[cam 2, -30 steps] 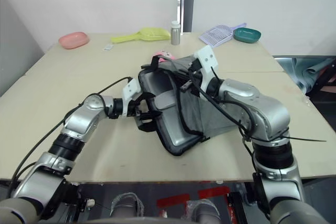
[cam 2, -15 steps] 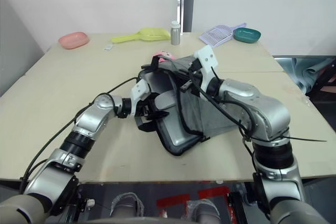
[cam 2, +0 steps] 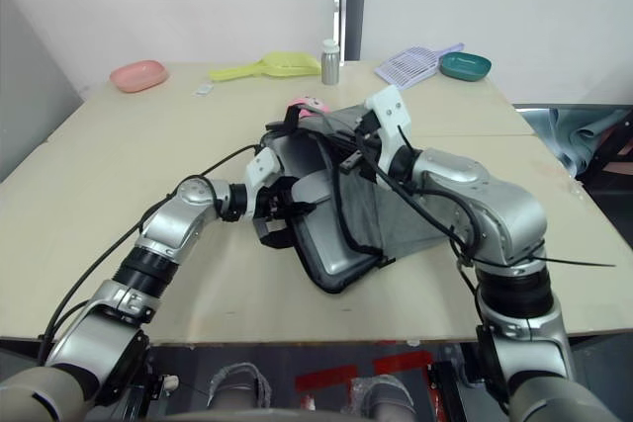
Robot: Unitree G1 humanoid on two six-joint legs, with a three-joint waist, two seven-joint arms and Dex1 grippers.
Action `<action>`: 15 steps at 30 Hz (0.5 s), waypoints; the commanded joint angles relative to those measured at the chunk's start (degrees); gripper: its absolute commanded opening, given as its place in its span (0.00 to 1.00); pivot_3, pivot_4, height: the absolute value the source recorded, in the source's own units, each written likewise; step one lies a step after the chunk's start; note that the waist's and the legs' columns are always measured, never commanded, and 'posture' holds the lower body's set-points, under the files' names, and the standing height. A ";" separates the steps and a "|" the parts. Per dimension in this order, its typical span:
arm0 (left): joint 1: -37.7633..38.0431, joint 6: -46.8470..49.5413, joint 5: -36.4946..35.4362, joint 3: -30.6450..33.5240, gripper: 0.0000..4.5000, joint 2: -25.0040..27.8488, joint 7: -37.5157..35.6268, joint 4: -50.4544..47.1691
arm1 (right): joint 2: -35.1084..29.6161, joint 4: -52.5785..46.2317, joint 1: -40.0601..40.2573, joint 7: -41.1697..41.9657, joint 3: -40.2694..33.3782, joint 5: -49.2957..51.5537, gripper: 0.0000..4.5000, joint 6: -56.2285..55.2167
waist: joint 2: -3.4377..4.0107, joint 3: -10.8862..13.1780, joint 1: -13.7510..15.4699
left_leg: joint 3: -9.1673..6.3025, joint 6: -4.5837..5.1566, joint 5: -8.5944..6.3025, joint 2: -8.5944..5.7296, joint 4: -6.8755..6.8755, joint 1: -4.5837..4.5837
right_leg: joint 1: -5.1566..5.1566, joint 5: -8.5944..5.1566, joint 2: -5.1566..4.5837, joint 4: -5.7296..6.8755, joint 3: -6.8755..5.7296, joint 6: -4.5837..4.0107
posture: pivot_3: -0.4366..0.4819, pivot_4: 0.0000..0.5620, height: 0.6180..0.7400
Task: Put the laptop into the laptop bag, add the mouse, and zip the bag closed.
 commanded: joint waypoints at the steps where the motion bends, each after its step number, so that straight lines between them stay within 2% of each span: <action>1: -1.17 -0.20 -0.50 0.64 0.59 -0.36 0.23 -2.11 | -0.26 -3.09 -1.62 0.14 -1.35 1.33 0.00 -1.04 | 0.00 0.00 0.01 | 0.00 0.00 0.00 0.00 0.00 0.00 | 0.00 0.00 0.00 0.00 0.00 0.00 | 0.48 0.27 1.00; 5: -1.58 0.30 -0.57 0.52 0.59 -1.15 0.58 -1.62 | -0.24 -2.91 -1.80 0.19 -1.27 1.35 0.00 -1.06 | 0.00 0.00 0.01 | 0.00 0.00 0.00 0.00 0.00 0.00 | 0.00 0.00 0.00 0.00 0.00 0.00 | 0.48 0.27 1.00; 15: -5.88 -4.07 2.86 -0.88 0.59 -6.24 3.37 7.16 | -0.09 -2.84 -2.04 0.16 -0.98 1.34 0.00 -1.03 | 0.00 0.00 0.10 | -0.01 0.07 0.04 0.00 0.03 -0.02 | 0.00 0.01 0.00 0.00 0.01 0.00 | 0.48 0.27 1.00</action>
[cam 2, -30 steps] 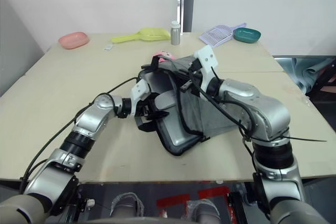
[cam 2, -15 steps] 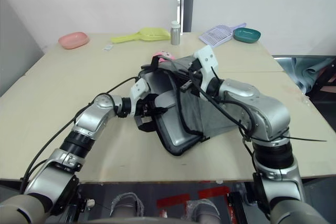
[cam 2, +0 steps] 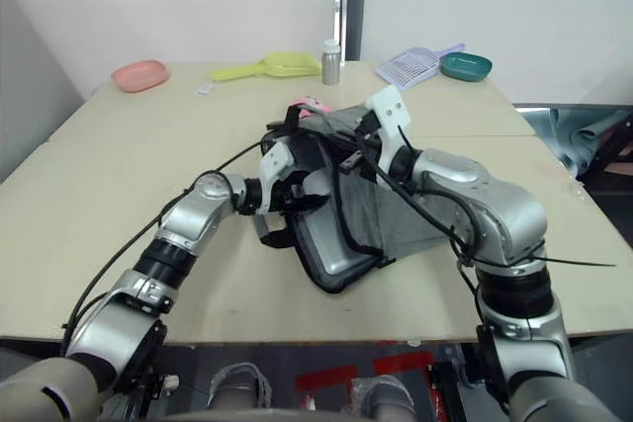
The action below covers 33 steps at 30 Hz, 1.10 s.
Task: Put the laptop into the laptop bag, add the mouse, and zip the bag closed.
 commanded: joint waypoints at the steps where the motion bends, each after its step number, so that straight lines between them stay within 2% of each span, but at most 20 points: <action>1: -1.20 -1.75 0.24 -0.04 0.59 -0.75 -0.01 -0.05 | -0.10 -2.89 -2.02 0.17 -1.04 1.29 0.00 -1.01 | 0.00 0.00 -0.03 | 0.01 0.24 0.16 0.00 -0.01 0.00 | 0.00 0.00 0.00 -0.01 0.01 0.00 | 0.48 0.27 1.00; 4: -0.74 -1.57 0.15 0.24 0.59 -0.68 -0.12 -0.54 | -0.22 -2.81 -2.00 0.18 -1.26 1.38 0.00 -0.88 | 0.00 0.00 -0.01 | 0.00 0.26 0.16 0.00 -0.02 0.00 | 0.00 0.00 0.00 0.00 0.00 0.00 | 0.48 0.27 1.00; 6: -0.25 -0.83 -0.27 0.49 0.82 -0.56 -0.34 -1.14 | -0.38 -2.67 -2.02 0.32 -1.31 1.35 0.00 -0.90 | 0.00 0.00 0.01 | 0.00 0.25 0.16 0.00 -0.01 0.00 | 0.00 0.00 0.00 0.00 0.00 0.00 | 0.48 0.27 1.00; 8: 0.05 -0.61 -0.42 0.72 0.97 -0.58 -0.12 -1.56 | -0.45 -2.59 -2.05 0.43 -1.32 1.34 0.00 -0.92 | 0.00 0.00 0.03 | 0.00 0.25 0.16 0.00 0.00 0.01 | 0.00 0.00 0.00 0.00 0.00 0.00 | 0.48 0.27 1.00; 14: -0.16 1.07 -1.94 2.36 0.99 -1.52 1.39 -3.45 | -0.42 -2.10 -2.37 0.82 -0.95 1.15 0.00 -1.18 | 0.00 0.00 0.02 | 0.00 0.25 0.16 0.00 0.00 0.01 | 0.00 0.00 0.00 0.00 0.00 0.00 | 0.48 0.27 1.00; 17: 0.39 3.85 -4.20 3.42 0.99 -0.25 0.13 -8.12 | -0.45 -2.19 -2.34 0.86 -1.00 1.17 0.00 -1.06 | 0.00 0.00 0.01 | 0.00 0.25 0.16 0.00 0.00 0.00 | 0.00 0.00 0.00 -0.01 0.00 0.00 | 0.48 0.27 1.00; 19: 1.22 6.46 -6.87 4.84 0.99 2.20 -1.91 -13.59 | -0.48 -2.31 -2.24 0.80 -1.28 1.33 0.00 -0.88 | 0.00 0.00 -0.12 | 0.00 0.25 0.16 0.00 -0.03 -0.01 | -0.02 0.00 0.00 -0.02 0.00 0.00 | 0.48 0.27 1.00; 23: 3.67 12.38 -8.90 6.29 0.99 10.79 -4.84 -22.61 | -0.82 -2.68 -1.48 0.93 -2.39 2.21 0.00 -0.45 | 0.02 0.00 -0.33 | 0.01 0.18 0.12 0.02 -0.08 0.04 | -0.01 -0.02 0.02 -0.01 -0.01 -0.03 | 0.48 0.27 1.00; 29: 11.23 24.06 -21.80 12.81 0.99 26.21 -16.13 -36.54 | -2.39 -2.04 -0.64 2.02 -3.46 3.92 0.00 -0.15 | 0.08 0.04 -0.29 | 0.01 -0.11 -0.06 0.01 -0.17 0.02 | -0.03 -0.05 0.01 -0.10 -0.07 -0.05 | 0.48 0.27 1.00; 31: 15.44 26.16 -25.97 16.44 0.99 31.83 -20.58 -38.96 | -2.54 -1.74 -0.42 2.48 -3.38 4.62 0.00 0.04 | 0.08 0.04 -0.43 | 0.01 -0.13 -0.07 0.02 -0.19 0.02 | -0.03 -0.05 0.01 -0.15 -0.08 -0.05 | 0.48 0.27 1.00; 33: 18.06 28.02 -29.09 20.39 0.99 35.32 -21.81 -38.75 | -2.54 -1.69 -0.04 2.92 -2.87 5.29 0.00 0.24 | 0.09 0.05 -0.49 | 0.04 -0.13 -0.08 0.01 -0.26 0.03 | -0.04 -0.06 0.01 -0.20 -0.08 -0.05 | 0.48 0.27 1.00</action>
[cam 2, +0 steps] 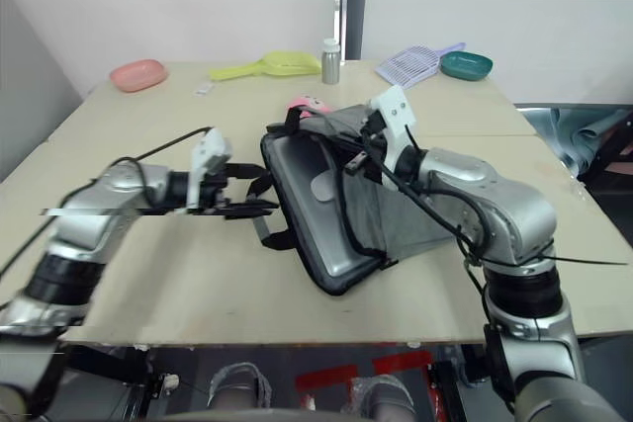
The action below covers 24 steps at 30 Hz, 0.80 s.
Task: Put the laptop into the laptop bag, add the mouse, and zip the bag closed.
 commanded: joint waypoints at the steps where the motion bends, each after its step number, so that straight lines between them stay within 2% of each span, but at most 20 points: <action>1: 2.83 2.50 -5.73 7.20 0.99 4.65 -2.96 -1.62 | -0.37 -1.87 -0.27 1.38 -1.08 2.06 0.00 -0.54 | 0.01 0.01 0.04 | -0.02 -0.01 0.00 0.01 -0.01 0.00 | 0.00 0.00 0.00 0.02 -0.02 0.00 | 0.48 0.27 1.00; 7: 6.33 4.27 -10.30 16.42 0.99 10.67 -5.23 3.22 | -0.77 -2.15 0.85 2.52 -0.33 3.46 0.00 0.52 | 0.01 0.01 -0.04 | -0.03 -0.02 0.00 0.00 0.05 0.02 | 0.03 0.00 -0.01 0.04 -0.01 0.01 | 0.48 0.27 1.00; 11: 8.63 1.73 -9.51 20.08 0.99 14.32 -7.83 7.93 | 0.58 -0.43 1.28 1.46 0.82 4.39 0.00 2.90 | 0.01 0.01 -0.15 | -0.03 -0.01 0.00 0.01 0.02 0.01 | 0.02 0.00 0.00 0.02 -0.02 0.00 | 0.48 0.27 1.00; 19: 11.85 -2.89 -9.21 20.27 1.00 14.34 -8.48 9.56 | 1.04 -0.07 1.70 2.67 2.53 5.04 0.61 3.25 | 0.00 0.00 0.04 | -0.06 -0.01 -0.01 0.01 0.08 0.02 | 0.05 0.00 -0.02 0.08 -0.03 0.00 | 0.48 0.27 1.00; 24: 12.10 -3.70 -9.66 19.98 1.00 14.40 -8.18 9.88 | -1.62 -4.30 3.59 7.01 3.42 10.19 0.99 6.17 | 0.00 0.00 0.06 | -0.07 -0.01 -0.01 0.02 0.09 0.04 | 0.05 0.00 -0.01 0.14 -0.03 0.00 | 0.48 0.27 1.00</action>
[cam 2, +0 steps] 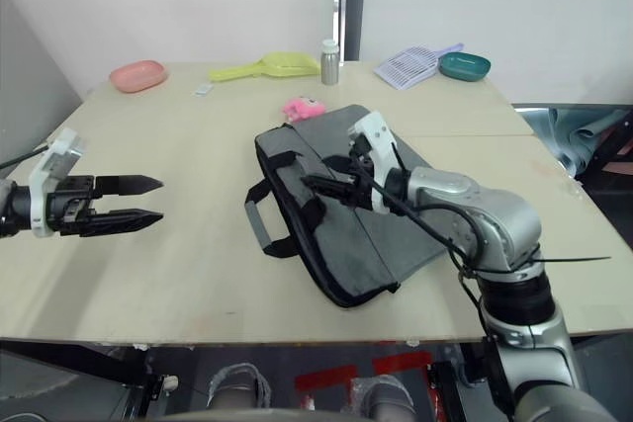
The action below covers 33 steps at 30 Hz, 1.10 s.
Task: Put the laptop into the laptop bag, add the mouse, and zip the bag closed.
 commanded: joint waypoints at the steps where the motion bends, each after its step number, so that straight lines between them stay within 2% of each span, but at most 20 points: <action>1: -0.55 -1.30 -0.56 1.06 1.00 0.64 -0.31 -0.61 | -3.17 -5.35 1.79 4.25 0.65 4.86 1.00 2.18 | -0.03 -0.02 0.11 | 0.00 0.00 0.00 0.00 0.00 0.00 | 0.01 0.00 0.00 -0.01 0.00 0.00 | 0.48 0.27 1.00; 6: -1.68 -2.31 -0.02 0.48 1.00 1.79 -1.45 0.84 | -2.64 -2.84 -0.05 -2.39 1.12 2.91 1.00 6.75 | -0.04 -0.03 -0.07 | 0.00 0.01 0.00 0.00 0.06 0.04 | 0.02 0.00 0.00 0.08 0.02 0.00 | 0.48 0.27 1.00; 9: -2.41 -1.99 -0.44 0.34 1.00 2.20 -1.88 0.78 | -1.28 -2.35 -2.12 -6.33 3.81 -1.15 1.00 6.73 | -0.04 -0.03 -0.21 | 0.01 0.01 0.02 0.00 0.06 0.14 | 0.01 0.00 0.00 0.25 0.07 0.00 | 0.48 0.27 1.00; 11: -2.06 -2.21 -0.94 0.55 1.00 2.49 -2.91 -0.49 | -1.40 -2.38 -2.97 -7.16 8.12 -4.27 1.00 6.52 | -0.04 -0.03 -0.19 | 0.01 0.00 0.04 0.00 0.06 0.19 | 0.00 -0.01 0.00 0.33 0.08 -0.01 | 0.48 0.27 1.00; 17: -2.02 -3.25 -0.08 0.64 1.00 3.68 -4.05 0.39 | 2.69 -0.95 -5.72 -9.92 13.75 -8.49 1.00 7.44 | -0.05 -0.03 -0.12 | -0.01 -0.12 0.11 0.00 0.06 0.11 | -0.02 -0.02 0.00 0.30 0.04 -0.02 | 0.48 0.27 1.00; 25: -2.53 -2.74 -0.84 0.99 1.00 3.84 -2.92 -0.19 | 2.15 8.90 -12.23 -11.51 29.55 -25.22 1.00 0.92 | -0.05 -0.03 -0.13 | -0.05 -0.18 0.14 0.00 0.07 0.15 | 0.00 -0.02 0.00 0.36 0.04 -0.01 | 0.48 0.27 1.00; 31: -2.59 -2.32 -1.70 1.82 1.00 3.64 -1.68 -0.95 | -0.06 13.68 -12.51 -9.81 37.96 -35.55 1.00 -4.32 | -0.11 -0.07 -0.10 | -0.06 -0.19 0.14 0.00 0.08 0.12 | 0.01 -0.01 0.00 0.35 0.02 0.00 | 0.48 0.27 1.00; 33: -2.45 -2.31 -1.79 1.97 1.00 3.61 -1.47 -1.14 | -0.43 14.58 -12.25 -8.90 38.26 -37.69 0.88 -6.16 | -0.14 -0.08 -0.08 | -0.08 -0.19 0.14 0.00 0.14 0.15 | 0.04 -0.01 0.00 0.40 0.03 0.00 | 0.48 0.27 1.00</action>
